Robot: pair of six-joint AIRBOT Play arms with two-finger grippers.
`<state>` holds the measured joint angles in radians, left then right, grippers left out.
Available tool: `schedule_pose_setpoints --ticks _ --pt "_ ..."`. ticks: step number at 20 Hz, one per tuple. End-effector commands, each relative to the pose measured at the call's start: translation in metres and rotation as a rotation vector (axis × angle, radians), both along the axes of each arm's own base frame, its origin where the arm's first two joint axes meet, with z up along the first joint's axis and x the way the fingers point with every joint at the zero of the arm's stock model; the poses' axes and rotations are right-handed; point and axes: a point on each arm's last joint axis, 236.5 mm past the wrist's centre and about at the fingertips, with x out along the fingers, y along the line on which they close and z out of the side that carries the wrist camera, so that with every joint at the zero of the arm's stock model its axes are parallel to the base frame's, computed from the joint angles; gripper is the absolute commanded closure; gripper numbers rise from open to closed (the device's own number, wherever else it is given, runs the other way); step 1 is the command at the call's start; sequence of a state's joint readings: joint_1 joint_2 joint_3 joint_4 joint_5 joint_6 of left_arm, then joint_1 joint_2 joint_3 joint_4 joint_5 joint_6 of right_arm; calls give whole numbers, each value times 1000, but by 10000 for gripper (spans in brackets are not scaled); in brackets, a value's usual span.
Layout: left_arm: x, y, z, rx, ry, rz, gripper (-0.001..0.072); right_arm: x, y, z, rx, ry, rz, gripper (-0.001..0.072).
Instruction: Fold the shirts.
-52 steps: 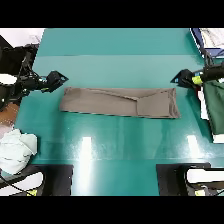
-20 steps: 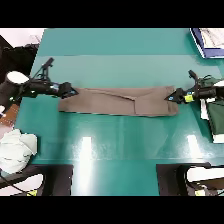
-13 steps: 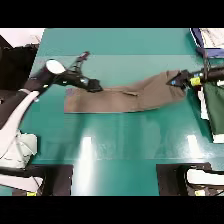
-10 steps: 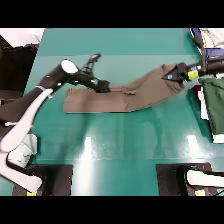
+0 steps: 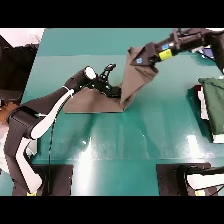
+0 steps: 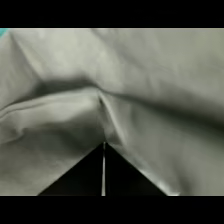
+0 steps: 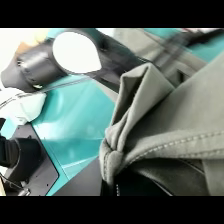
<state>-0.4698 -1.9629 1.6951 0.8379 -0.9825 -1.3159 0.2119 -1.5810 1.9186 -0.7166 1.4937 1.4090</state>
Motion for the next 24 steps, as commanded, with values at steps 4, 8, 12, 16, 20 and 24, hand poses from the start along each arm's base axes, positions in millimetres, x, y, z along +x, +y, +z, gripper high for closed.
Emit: schedule_pose_setpoints --ticks 4,8,12,16,20,24 --pt "-9 15 -3 86 1 -83 685 4 32 -27 -124 -26 36 701" --pt "22 50 50 92 -117 -27 686 -3 43 -47 -132 13 51 701" --pt "47 134 113 140 -200 54 684 0 68 -47 -101 -43 57 701" --pt "53 225 165 176 -239 183 685 9 106 -46 -47 -121 41 701" --pt "49 280 204 183 -284 290 684 13 163 -80 -15 -184 86 698" --pt "40 287 208 186 -268 290 684 11 250 -87 182 -250 132 223"
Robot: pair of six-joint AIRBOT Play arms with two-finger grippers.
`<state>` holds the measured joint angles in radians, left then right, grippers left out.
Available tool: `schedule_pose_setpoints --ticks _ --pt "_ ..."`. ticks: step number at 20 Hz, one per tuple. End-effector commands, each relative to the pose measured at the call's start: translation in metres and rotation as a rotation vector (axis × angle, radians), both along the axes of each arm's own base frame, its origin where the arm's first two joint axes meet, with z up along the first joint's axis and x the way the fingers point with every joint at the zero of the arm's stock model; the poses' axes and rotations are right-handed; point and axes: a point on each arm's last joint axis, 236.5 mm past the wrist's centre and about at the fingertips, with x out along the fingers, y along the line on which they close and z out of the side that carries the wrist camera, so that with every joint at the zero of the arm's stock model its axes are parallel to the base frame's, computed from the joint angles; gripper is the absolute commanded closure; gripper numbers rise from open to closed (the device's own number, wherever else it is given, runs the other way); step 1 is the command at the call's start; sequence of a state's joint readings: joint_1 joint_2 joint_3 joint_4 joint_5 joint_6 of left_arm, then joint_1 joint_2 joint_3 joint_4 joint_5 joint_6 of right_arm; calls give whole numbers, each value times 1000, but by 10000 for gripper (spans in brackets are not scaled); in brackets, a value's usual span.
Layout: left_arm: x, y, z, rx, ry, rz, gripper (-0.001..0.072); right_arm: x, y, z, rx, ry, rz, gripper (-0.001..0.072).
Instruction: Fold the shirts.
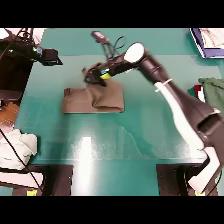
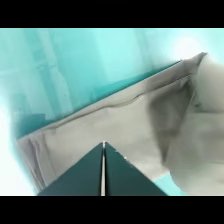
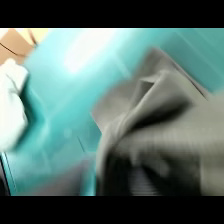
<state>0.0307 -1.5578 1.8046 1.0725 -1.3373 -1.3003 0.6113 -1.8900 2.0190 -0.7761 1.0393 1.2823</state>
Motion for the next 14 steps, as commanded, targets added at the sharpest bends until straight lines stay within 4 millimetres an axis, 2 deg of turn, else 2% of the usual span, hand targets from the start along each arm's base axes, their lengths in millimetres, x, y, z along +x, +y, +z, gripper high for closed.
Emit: schedule_pose_setpoints --ticks 1,2,3,5,8,11,14 --pt "-9 12 8 1 10 12 684 0 68 8 201 -30 -3 70" --pt "-10 12 8 2 14 10 684 -3 70 9 212 -12 -2 66" --pt "-12 12 6 4 24 3 684 -11 64 4 186 3 12 67" --pt "-17 12 4 17 36 -21 684 -26 35 -11 103 63 57 117" --pt "-17 12 4 16 36 -21 684 -38 -38 -49 -89 163 78 121" --pt "-18 11 1 14 43 -22 684 -33 -116 -85 -209 265 -50 121" --pt "-17 11 1 13 41 -21 684 -31 -176 -116 -220 378 -215 120"
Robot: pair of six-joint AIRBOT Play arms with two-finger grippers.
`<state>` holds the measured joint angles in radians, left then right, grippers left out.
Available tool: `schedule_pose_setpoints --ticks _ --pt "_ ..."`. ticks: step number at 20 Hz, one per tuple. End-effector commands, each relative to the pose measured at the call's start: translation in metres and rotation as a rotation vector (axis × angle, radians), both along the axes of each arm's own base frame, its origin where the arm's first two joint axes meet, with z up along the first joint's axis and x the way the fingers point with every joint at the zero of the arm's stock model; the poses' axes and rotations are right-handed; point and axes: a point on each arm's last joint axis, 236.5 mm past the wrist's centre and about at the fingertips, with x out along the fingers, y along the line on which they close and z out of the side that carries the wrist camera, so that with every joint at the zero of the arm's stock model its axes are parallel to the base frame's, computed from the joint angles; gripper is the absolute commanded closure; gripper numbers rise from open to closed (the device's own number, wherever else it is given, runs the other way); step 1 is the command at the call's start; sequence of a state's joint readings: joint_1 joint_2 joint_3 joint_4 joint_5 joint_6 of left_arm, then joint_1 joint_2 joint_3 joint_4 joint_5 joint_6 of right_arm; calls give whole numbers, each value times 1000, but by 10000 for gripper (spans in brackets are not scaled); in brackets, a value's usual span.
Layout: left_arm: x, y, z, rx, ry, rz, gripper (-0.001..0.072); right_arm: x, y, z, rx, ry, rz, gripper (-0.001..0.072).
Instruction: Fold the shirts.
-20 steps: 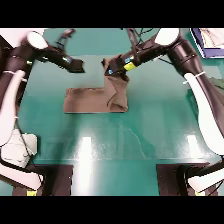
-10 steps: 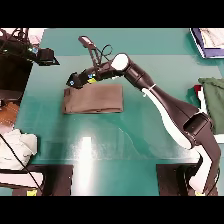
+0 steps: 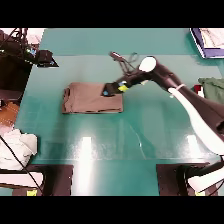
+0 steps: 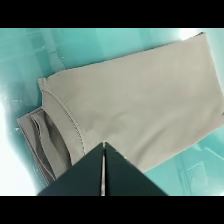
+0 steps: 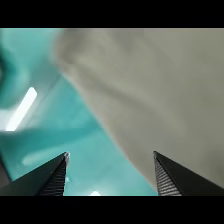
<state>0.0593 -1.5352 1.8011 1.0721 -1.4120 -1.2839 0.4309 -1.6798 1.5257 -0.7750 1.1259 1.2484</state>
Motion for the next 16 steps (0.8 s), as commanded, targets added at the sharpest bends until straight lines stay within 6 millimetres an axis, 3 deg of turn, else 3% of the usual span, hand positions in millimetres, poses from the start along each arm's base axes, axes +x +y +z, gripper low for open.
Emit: schedule_pose_setpoints --ticks 1,4,6,11,16 --pt "0 0 0 -1 0 -1 684 -6 -72 -37 -52 131 -187 115" --pt "3 0 1 -3 -12 5 684 2 -93 -57 18 220 -342 114" --pt "4 0 1 -3 -14 6 684 6 -91 -71 48 269 -389 115" --pt "4 0 1 -3 -14 6 684 27 -55 -90 180 306 -444 116" --pt "3 0 1 -3 -14 6 684 46 -6 -86 200 257 -352 122"
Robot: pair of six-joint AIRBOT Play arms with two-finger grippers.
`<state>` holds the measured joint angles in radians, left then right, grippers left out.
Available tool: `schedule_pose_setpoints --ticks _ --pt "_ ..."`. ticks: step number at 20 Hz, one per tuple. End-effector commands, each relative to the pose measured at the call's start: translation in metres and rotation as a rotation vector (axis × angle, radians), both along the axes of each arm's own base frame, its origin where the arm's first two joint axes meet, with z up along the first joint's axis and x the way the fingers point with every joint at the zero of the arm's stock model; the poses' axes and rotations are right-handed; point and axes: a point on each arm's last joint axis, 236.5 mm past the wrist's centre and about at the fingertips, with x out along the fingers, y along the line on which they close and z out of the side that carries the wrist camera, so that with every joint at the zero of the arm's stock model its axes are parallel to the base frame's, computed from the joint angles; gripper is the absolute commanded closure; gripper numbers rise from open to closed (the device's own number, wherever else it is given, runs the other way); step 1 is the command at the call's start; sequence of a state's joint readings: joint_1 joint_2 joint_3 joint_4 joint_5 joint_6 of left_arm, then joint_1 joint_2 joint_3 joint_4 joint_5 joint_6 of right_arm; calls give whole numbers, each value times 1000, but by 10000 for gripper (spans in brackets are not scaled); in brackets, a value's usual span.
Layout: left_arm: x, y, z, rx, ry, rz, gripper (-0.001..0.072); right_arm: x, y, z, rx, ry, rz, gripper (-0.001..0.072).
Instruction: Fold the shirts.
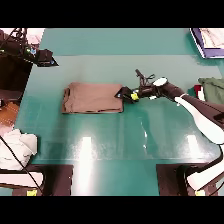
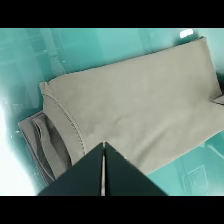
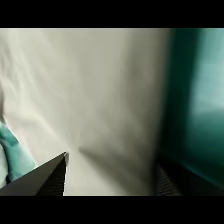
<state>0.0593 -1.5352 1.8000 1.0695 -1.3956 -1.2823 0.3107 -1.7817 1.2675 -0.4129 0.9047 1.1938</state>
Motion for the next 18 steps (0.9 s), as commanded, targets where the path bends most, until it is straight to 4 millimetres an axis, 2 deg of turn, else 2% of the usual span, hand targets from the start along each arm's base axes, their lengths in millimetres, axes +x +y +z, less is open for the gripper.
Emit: schedule_pose_setpoints --ticks 1,4,5,6,8,10,12,13,15,18 --pt "0 0 0 1 2 -1 684 12 34 -1 28 -34 36 169" --pt "-2 0 -1 2 9 -4 684 12 59 -1 37 -59 83 412" --pt "-3 0 -1 2 11 -6 684 11 66 0 38 -72 98 534" --pt "-3 0 -2 2 14 -7 684 10 70 3 40 -88 110 700" --pt "-5 -1 -3 2 22 -11 684 12 70 16 55 -100 117 698" --pt "-9 -5 -4 3 33 -25 685 22 52 38 66 -128 103 699" --pt "-10 -14 -4 5 33 -45 685 42 15 73 78 -182 29 699" --pt "-12 -22 -4 5 33 -62 685 51 -12 92 80 -210 -25 699" --pt "-15 -43 -3 4 24 -103 685 66 -78 123 60 -264 -145 699" --pt "-21 -80 0 0 0 -173 684 68 -199 142 -76 -311 -337 699"
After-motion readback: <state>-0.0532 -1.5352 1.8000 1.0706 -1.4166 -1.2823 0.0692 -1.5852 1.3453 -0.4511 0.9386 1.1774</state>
